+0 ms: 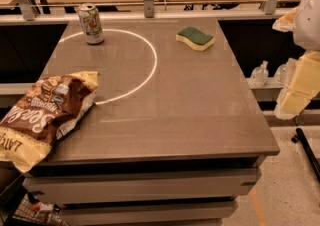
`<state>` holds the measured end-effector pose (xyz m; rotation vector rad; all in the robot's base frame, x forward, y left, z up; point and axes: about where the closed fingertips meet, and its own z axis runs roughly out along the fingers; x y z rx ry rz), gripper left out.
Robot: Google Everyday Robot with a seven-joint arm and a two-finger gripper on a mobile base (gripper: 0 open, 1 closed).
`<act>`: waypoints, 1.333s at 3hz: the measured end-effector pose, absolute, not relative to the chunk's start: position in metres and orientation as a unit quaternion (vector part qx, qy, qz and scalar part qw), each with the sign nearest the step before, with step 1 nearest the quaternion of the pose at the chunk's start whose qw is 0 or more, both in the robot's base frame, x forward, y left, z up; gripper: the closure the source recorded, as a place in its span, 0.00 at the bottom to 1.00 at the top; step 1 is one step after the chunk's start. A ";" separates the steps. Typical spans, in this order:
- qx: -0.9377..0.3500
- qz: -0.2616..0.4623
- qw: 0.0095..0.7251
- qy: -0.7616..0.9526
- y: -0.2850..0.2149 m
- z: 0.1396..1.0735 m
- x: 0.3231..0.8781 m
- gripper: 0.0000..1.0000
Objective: Move sponge near brown chip bag
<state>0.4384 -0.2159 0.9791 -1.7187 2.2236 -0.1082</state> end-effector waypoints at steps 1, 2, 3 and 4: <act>-0.603 -0.038 0.164 0.780 -0.216 0.979 0.438 0.00; -0.602 -0.041 0.168 0.779 -0.215 0.981 0.438 0.18; -0.602 -0.043 0.171 0.779 -0.215 0.983 0.439 0.41; -0.602 -0.045 0.174 0.778 -0.214 0.985 0.439 0.42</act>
Offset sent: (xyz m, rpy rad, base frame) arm 0.0000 0.0000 0.0000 0.0000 -0.0002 0.0000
